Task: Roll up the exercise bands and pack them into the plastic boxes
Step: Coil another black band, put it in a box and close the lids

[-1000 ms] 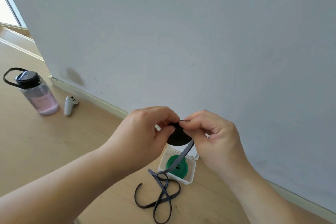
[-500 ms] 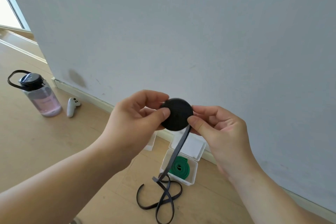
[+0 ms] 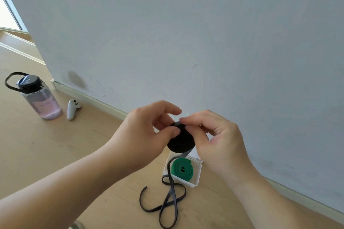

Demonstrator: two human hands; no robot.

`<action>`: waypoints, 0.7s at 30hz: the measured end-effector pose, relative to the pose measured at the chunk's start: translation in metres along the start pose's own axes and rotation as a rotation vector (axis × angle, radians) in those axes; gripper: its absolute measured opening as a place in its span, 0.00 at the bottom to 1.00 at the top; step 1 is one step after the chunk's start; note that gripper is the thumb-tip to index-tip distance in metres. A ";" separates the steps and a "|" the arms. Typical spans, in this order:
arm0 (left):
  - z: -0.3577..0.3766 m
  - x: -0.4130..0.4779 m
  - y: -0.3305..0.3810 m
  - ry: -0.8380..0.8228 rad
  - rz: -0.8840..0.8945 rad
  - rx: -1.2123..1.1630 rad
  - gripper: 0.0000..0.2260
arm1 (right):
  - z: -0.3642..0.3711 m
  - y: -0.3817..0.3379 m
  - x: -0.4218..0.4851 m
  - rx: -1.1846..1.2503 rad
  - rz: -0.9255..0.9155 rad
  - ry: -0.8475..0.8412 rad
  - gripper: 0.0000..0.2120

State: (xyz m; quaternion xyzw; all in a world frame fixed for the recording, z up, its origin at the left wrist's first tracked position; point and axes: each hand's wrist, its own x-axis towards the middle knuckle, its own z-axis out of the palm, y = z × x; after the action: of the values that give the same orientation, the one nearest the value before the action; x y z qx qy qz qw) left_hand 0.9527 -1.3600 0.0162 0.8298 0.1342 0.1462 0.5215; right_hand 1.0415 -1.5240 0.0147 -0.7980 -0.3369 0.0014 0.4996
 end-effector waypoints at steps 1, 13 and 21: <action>0.000 0.001 -0.001 0.013 -0.029 -0.056 0.15 | -0.002 -0.001 0.002 0.082 0.089 0.030 0.15; 0.001 0.004 -0.003 0.031 -0.071 -0.271 0.11 | -0.005 -0.001 0.008 0.236 0.236 0.064 0.14; 0.001 -0.002 -0.011 0.017 0.134 0.233 0.06 | 0.000 0.001 0.002 -0.126 -0.128 -0.060 0.15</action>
State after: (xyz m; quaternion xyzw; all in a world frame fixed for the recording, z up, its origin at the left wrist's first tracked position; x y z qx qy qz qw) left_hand 0.9509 -1.3570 0.0061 0.8906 0.0989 0.1712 0.4097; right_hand 1.0437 -1.5234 0.0149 -0.8044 -0.4015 -0.0276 0.4370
